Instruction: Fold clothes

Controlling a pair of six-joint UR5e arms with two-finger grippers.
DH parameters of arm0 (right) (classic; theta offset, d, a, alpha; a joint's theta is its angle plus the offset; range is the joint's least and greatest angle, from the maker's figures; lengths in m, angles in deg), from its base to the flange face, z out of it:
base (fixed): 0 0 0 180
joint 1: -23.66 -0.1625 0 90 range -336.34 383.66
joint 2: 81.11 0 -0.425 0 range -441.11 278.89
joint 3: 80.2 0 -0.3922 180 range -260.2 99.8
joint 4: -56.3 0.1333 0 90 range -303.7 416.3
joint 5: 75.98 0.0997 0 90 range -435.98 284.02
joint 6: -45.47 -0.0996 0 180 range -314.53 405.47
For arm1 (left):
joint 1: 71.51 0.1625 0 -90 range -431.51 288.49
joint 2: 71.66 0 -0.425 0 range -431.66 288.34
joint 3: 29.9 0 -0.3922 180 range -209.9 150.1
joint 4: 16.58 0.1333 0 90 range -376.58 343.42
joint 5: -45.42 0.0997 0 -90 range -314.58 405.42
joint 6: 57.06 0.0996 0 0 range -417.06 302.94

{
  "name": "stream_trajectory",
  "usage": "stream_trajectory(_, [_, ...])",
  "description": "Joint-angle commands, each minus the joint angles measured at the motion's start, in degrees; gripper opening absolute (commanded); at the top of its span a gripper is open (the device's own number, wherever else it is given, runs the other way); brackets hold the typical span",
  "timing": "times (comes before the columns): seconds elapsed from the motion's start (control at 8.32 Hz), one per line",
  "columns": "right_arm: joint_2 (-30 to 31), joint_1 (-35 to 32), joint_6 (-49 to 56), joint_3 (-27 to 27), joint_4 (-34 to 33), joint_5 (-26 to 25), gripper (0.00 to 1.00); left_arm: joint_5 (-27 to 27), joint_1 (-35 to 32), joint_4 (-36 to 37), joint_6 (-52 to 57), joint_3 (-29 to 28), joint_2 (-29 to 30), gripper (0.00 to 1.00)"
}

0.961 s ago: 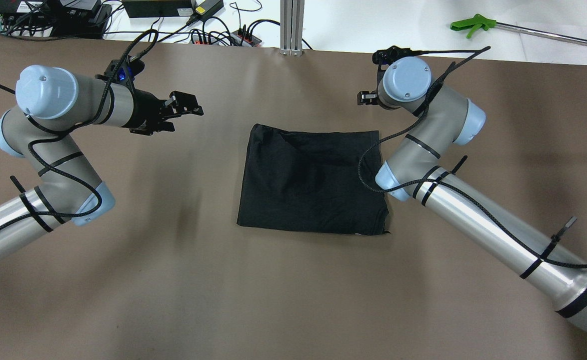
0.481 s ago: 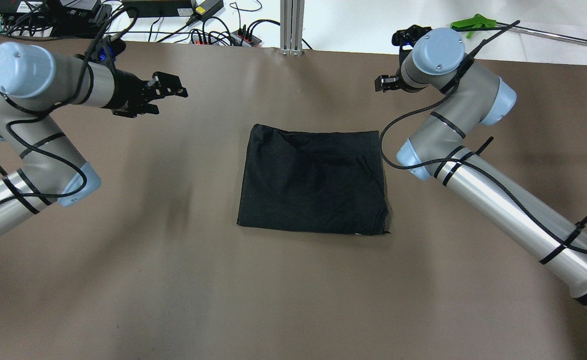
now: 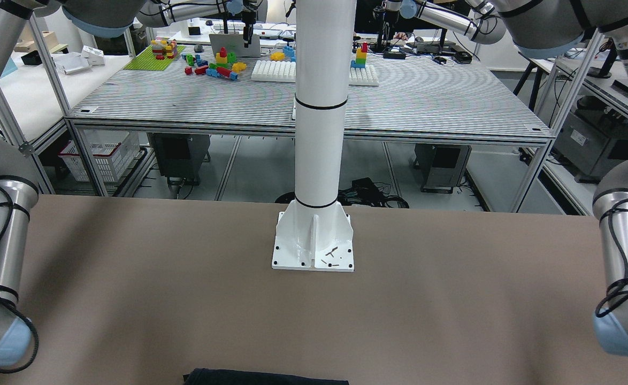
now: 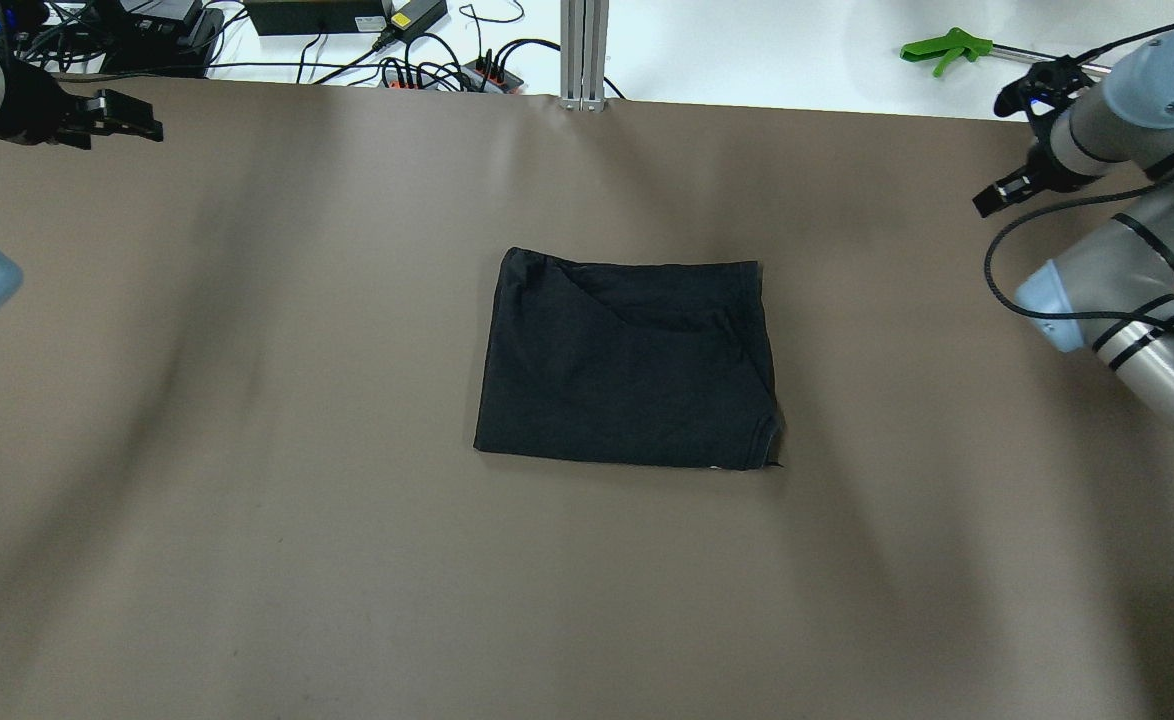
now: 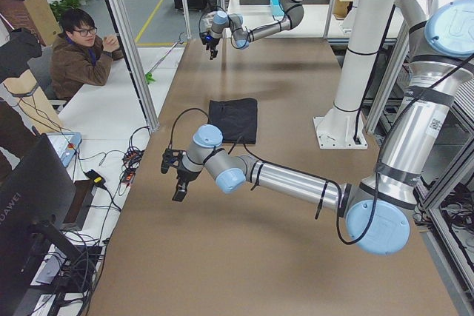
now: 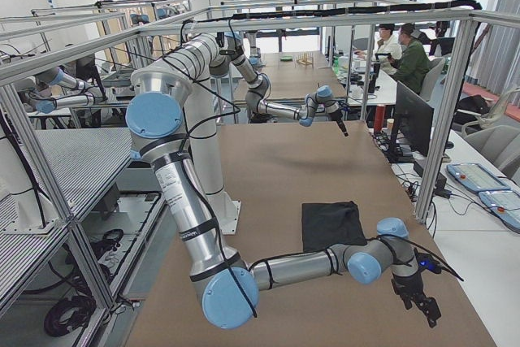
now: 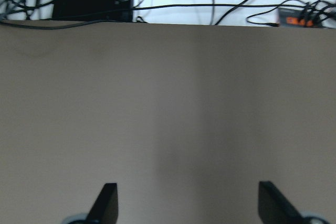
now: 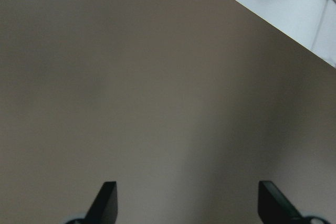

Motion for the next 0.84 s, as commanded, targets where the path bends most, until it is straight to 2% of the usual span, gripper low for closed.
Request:
stream_trajectory(0.0, [6.06,-4.2,3.76,-0.77,0.34,-0.85,0.94,14.52,-2.54,6.05,16.51,0.32,-5.04,0.94])
stream_trajectory(0.12, [8.09,-5.6,6.29,-0.86,0.86,-3.81,0.94,18.16,-3.76,5.79,21.68,1.45,-6.99,0.94])
stream_trajectory(0.24, [9.76,-5.88,10.67,-0.86,2.78,-6.98,0.94,17.15,-7.25,5.7,23.56,3.46,-8.23,0.94])
stream_trajectory(0.36, [10.74,-5.88,11.75,-0.69,4.02,-7.53,0.94,14.88,-8.07,5.69,23.67,6.27,-11.03,0.94])
stream_trajectory(0.48, [11.01,-6.23,11.68,-0.95,4.29,-7.36,0.94,15.12,-8.69,5.61,23.76,6.73,-11.84,0.94])
stream_trajectory(0.72, [13.28,-6.67,10.8,-5.77,4.12,-7.1,0.94,17.47,-9.13,5.61,23.85,6.21,-12.02,0.94])
